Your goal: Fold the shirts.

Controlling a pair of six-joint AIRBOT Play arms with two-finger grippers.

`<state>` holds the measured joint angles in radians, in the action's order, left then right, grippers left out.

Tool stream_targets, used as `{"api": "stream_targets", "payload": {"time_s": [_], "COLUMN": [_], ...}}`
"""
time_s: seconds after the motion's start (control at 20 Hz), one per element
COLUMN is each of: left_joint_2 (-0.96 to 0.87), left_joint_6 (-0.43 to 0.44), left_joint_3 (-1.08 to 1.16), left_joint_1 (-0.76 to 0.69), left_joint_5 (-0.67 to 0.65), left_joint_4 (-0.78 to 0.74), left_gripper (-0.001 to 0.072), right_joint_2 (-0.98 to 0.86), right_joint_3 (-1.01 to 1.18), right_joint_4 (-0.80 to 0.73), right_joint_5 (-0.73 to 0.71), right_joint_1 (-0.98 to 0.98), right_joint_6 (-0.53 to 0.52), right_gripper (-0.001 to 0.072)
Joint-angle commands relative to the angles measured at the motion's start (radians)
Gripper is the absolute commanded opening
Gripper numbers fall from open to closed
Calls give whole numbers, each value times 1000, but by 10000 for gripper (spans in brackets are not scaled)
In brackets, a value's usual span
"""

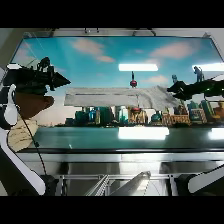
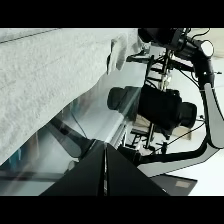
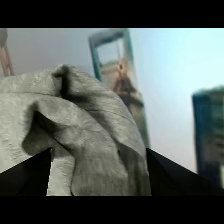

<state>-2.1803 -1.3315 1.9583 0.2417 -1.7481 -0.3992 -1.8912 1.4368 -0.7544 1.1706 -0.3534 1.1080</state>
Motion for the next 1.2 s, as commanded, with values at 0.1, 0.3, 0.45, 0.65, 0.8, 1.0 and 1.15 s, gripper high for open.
{"api": "stream_targets", "payload": {"time_s": [0.1,0.3,0.45,0.65,0.8,1.0,1.15], "left_joint_2": [4,4,4,4,2,-51,-65], "left_joint_6": [3,-13,-75,-140,-153,-185,-179], "left_joint_3": [-3,-3,-3,-3,-3,58,135], "left_joint_1": [-158,-327,-466,-596,-653,-691,-725], "left_joint_5": [105,239,432,573,663,669,658], "left_joint_4": [-83,-277,-390,-514,-526,-521,-490], "left_gripper": [0,0,0,0,0,1,20], "right_joint_2": [-54,-52,-27,34,55,63,64], "right_joint_3": [2,47,124,195,234,237,237], "right_joint_4": [97,158,190,266,279,326,338], "right_joint_5": [42,95,184,315,407,478,510], "right_joint_1": [78,105,79,41,24,22,23], "right_joint_6": [-56,-87,-86,-83,-83,-83,-55], "right_gripper": [623,17,16,16,16,16,16]}}
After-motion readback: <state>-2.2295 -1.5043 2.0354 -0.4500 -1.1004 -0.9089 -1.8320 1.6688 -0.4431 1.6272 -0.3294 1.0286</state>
